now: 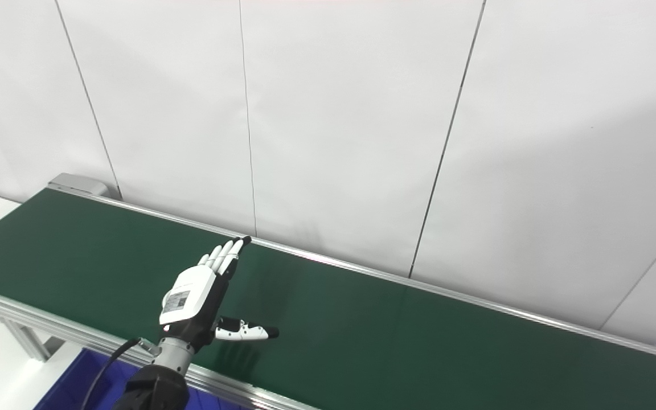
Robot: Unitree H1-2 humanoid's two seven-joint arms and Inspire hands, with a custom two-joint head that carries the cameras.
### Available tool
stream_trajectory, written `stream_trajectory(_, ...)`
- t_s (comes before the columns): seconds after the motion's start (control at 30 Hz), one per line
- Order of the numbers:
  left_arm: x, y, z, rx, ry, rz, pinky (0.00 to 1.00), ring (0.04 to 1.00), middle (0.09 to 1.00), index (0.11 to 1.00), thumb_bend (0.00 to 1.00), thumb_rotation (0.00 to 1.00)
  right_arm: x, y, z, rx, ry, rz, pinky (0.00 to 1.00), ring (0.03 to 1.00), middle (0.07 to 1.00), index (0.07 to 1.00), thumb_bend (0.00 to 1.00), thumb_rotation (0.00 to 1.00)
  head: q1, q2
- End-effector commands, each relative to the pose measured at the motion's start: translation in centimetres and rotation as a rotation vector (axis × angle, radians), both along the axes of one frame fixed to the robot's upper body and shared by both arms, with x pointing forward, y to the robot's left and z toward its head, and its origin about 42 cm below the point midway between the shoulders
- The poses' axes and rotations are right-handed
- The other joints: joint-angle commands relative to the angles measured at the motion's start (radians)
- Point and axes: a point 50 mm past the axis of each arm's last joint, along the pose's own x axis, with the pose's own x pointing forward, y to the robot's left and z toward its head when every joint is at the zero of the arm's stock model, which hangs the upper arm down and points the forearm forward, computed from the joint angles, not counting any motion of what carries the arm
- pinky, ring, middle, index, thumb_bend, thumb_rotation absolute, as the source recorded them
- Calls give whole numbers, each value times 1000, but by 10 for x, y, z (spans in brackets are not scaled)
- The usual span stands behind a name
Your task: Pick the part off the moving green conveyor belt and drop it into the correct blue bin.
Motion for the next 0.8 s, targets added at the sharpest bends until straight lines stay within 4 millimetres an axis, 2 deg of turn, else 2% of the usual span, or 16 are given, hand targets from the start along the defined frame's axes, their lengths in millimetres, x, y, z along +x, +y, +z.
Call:
stream_trajectory(0.0,12,7,16,20,-73,29,1000,1000,1000,983,873,369,6,4,11,35,-91,12,711,796,826,856,891,244,0,1)
stream_trajectory(0.17,14,14,15,9,-58,47,1000,1000,1000,985,866,350,4,5,13,36,-108,10,701,785,816,848,897,276,-5,7)
stream_trajectory(0.3,14,17,15,-18,-54,57,1000,1000,1000,980,866,340,3,6,14,47,-114,9,736,795,819,850,897,257,-7,7)
stream_trajectory(0.43,13,21,13,-20,-44,70,1000,1000,1000,975,865,334,2,6,14,46,-120,9,708,784,815,846,897,248,-7,8)
stream_trajectory(0.77,16,32,3,44,80,134,1000,1000,1000,952,831,179,1,6,14,49,-129,10,701,777,809,838,896,245,-9,12)
